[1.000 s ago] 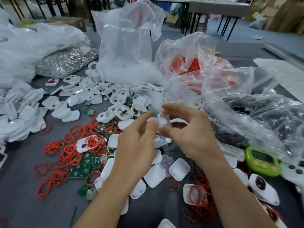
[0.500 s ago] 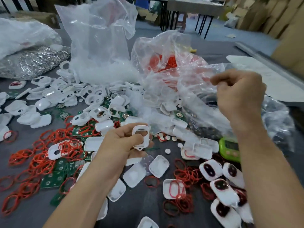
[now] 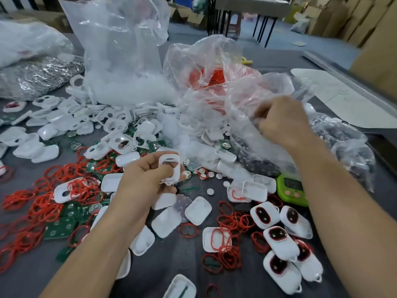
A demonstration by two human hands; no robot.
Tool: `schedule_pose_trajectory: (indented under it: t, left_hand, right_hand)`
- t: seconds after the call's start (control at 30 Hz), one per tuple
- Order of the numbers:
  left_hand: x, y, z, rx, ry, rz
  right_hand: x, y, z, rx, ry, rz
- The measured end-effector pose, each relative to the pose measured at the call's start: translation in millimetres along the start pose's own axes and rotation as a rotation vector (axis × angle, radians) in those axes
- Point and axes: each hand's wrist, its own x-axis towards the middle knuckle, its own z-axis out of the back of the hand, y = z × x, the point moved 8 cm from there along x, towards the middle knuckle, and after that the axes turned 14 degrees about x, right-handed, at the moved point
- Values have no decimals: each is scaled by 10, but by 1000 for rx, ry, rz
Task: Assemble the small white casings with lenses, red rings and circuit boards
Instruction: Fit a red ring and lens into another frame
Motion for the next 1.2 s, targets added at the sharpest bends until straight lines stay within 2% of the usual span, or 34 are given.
schedule_pose_trajectory:
  t: [0.07, 0.1, 0.17, 0.27, 0.33, 0.4, 0.57, 0.63, 0.8, 0.93, 1.0, 1.1, 1.13, 1.2]
  left_hand:
    - [20, -24, 65, 31, -70, -28]
    - [18, -37, 83, 42, -89, -44]
    - [4, -73, 91, 45, -104, -72]
    - [-14, -92, 123, 22, -131, -74]
    - [-19, -106, 143, 10, -132, -77]
    - [-15, -105, 160, 6, -132, -77]
    - [2, -100, 203, 11, -158, -84]
    - [22, -93, 200, 9, -158, -78]
    - [40, -74, 195, -5, -163, -51]
    - [2, -115, 201, 15, -167, -62]
    - [-14, -132, 226, 45, -193, -76]
    - [-19, -129, 260, 60, -220, -72]
    - [-20, -125, 271, 53, -226, -65]
    - [-33, -131, 289, 21, -237, -53]
  right_hand:
    - [-247, 340, 211, 141, -283, 151]
    - [-371, 540, 181, 212, -297, 231]
    - [-527, 845, -156, 303, -75, 304]
    - [-644, 866, -850, 178, 343, 194]
    - [-656, 750, -1096, 73, 446, 180]
    - [-613, 643, -1136, 109, 402, 156]
    - [-507, 409, -918, 335, 95, -5]
    - [-503, 355, -823, 424, 37, -35]
    - [-511, 368, -701, 392, 98, -26]
    - [-627, 540, -449, 271, -77, 71]
    - [-753, 731, -551, 245, 30, 174]
    - [-974, 810, -962, 70, 381, 175]
    - [-1015, 788, -1037, 17, 434, 165]
    - [-1015, 741, -1043, 9, 427, 139]
